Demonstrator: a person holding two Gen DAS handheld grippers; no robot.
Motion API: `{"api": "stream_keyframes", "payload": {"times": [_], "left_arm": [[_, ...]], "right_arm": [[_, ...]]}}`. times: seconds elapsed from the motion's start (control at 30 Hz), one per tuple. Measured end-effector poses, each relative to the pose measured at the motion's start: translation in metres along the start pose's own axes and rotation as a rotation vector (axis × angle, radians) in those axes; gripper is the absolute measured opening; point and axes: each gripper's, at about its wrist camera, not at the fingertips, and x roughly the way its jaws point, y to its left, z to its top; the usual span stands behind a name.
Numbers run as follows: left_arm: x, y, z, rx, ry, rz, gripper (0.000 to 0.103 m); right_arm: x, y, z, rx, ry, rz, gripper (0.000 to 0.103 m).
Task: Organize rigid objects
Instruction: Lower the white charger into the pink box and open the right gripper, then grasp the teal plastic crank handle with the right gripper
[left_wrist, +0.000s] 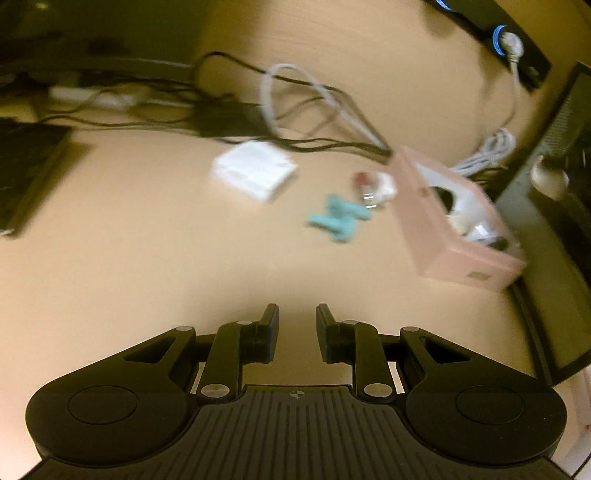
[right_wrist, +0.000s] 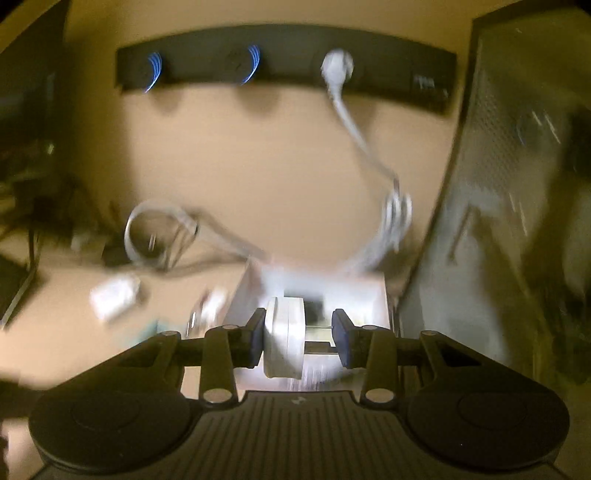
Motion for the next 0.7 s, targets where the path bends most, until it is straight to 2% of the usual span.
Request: {"api": "stream_keyframes", "payload": {"times": [0.03, 0.1, 0.23, 0.37, 0.43, 0.53, 0.7], "left_arm": [[-0.002, 0.005, -0.001, 0.010, 0.004, 0.028, 0.024], [-0.006, 0.015, -0.005, 0.034, 0.016, 0.086, 0.024], [-0.015, 0.039, -0.011, 0.012, 0.028, 0.093, 0.024], [-0.022, 0.051, -0.009, 0.012, 0.022, 0.068, 0.024], [-0.026, 0.054, -0.008, 0.019, 0.015, 0.051, 0.024], [-0.036, 0.059, -0.007, 0.044, -0.001, 0.034, 0.024], [-0.056, 0.073, -0.011, 0.085, -0.012, 0.000, 0.024]], "right_arm": [[0.009, -0.005, 0.015, 0.019, 0.004, -0.022, 0.055], [0.017, -0.013, 0.032, 0.065, 0.000, -0.072, 0.068], [0.013, -0.026, 0.039, 0.200, -0.020, -0.003, 0.071], [0.018, -0.015, 0.024, 0.212, -0.011, -0.018, 0.074], [0.026, 0.004, 0.010, 0.182, 0.003, -0.001, 0.074], [0.042, 0.049, -0.015, 0.108, 0.038, 0.072, 0.073], [0.092, 0.128, -0.045, 0.061, 0.126, 0.172, 0.070]]}}
